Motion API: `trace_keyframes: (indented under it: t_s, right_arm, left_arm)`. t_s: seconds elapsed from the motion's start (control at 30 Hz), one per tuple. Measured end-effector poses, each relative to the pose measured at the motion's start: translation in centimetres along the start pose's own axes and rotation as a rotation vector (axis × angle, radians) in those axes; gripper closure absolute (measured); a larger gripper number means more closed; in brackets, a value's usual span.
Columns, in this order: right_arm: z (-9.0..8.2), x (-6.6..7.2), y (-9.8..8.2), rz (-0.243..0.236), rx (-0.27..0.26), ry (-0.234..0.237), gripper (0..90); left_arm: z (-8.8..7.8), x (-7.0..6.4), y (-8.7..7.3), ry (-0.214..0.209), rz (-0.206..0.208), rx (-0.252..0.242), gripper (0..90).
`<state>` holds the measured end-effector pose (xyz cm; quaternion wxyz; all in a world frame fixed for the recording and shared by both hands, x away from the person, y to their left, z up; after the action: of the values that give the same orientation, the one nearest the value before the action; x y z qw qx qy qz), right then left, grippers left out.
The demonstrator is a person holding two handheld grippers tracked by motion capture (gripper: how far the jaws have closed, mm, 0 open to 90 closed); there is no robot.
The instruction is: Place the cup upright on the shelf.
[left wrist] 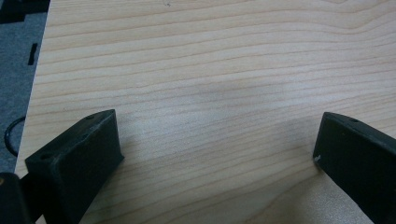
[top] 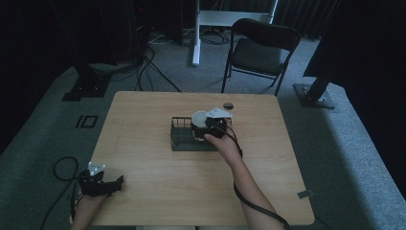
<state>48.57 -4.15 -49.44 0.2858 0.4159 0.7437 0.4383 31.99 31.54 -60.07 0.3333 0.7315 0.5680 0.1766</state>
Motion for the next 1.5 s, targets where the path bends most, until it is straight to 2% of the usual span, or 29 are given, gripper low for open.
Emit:
trace_keyframes:
  t_s: [0.13, 0.2, 0.73, 1.13, 1.5]
  right_arm:
    - [-0.1, 0.2, -0.1, -0.019, 0.011, 0.018, 13.2]
    - [-0.2, 0.1, 0.0, -0.03, 0.007, 0.006, 12.9]
    - [-1.7, -0.4, -0.7, -0.005, 0.006, 0.007, 12.9]
    - [-2.7, -1.0, -1.5, -0.024, 0.009, -0.002, 12.9]
    - [-4.1, -1.9, -2.1, -0.01, -0.005, -0.006, 12.9]
  left_arm:
    - [0.0, 0.0, 0.0, 0.0, 0.0, 0.0, 1.0]
    - [0.0, 0.0, 0.0, 0.0, 0.0, 0.0, 1.0]
    - [0.0, 0.0, 0.0, 0.0, 0.0, 0.0, 1.0]
    - [0.0, 0.0, 0.0, 0.0, 0.0, 0.0, 1.0]
    - [0.0, 0.0, 0.0, 0.0, 0.0, 0.0, 1.0]
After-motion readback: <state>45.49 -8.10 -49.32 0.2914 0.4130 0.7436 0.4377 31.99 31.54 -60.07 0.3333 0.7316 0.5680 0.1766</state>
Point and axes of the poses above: each handheld gripper's, and its own axes: z roughly forward along the jaws, y roughly out of its top, x roughly to its left, the point moved 7 cm from there along z, roughly forward along the jaws, and after that the axes turned 10 degrees about -y, right-handed, at the moved point
